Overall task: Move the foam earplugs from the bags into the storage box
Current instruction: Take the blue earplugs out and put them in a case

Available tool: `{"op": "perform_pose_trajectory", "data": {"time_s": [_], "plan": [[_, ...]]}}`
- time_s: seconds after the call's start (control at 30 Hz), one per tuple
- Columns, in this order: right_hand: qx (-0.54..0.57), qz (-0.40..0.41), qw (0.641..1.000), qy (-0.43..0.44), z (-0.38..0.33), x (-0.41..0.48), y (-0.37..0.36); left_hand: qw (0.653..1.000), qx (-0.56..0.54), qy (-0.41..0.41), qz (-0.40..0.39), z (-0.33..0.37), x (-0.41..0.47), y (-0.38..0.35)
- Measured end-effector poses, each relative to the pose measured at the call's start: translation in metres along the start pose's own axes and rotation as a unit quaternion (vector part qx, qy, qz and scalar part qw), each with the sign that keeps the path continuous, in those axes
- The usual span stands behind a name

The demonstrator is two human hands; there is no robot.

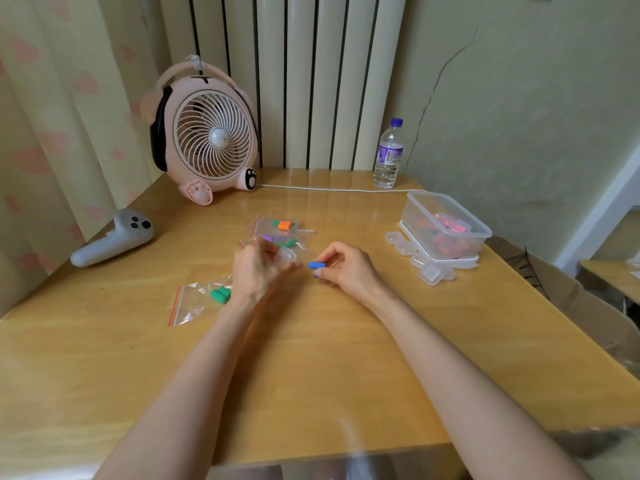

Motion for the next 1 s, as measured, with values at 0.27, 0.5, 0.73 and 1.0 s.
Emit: {"op": "perform_pose_trajectory", "data": {"time_s": [0.27,0.5,0.73,1.0], "plan": [[0.183,0.080,0.980,0.024,-0.008,-0.010,0.017,0.995,0.009,-0.091,-0.039,0.008,-0.006,-0.012],[0.087,0.105,0.989,0.051,-0.002,-0.013,0.018,0.977,-0.026,-0.176,-0.115,0.016,-0.014,-0.020],[-0.038,0.045,0.996,0.065,-0.002,-0.017,0.012,0.966,-0.101,-0.182,-0.155,0.018,-0.016,-0.025],[-0.002,0.097,0.993,0.066,-0.002,-0.014,0.022,0.960,-0.133,-0.178,-0.173,0.020,-0.016,-0.025]]}}
Point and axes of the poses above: each hand's wrist, its own x-axis towards the middle knuckle, its own y-axis out of the back of the hand, z = x × y, the point moved 3 cm from there along x, towards the middle knuckle, and after that the axes turned 11 degrees about x, right-handed, at the moved point
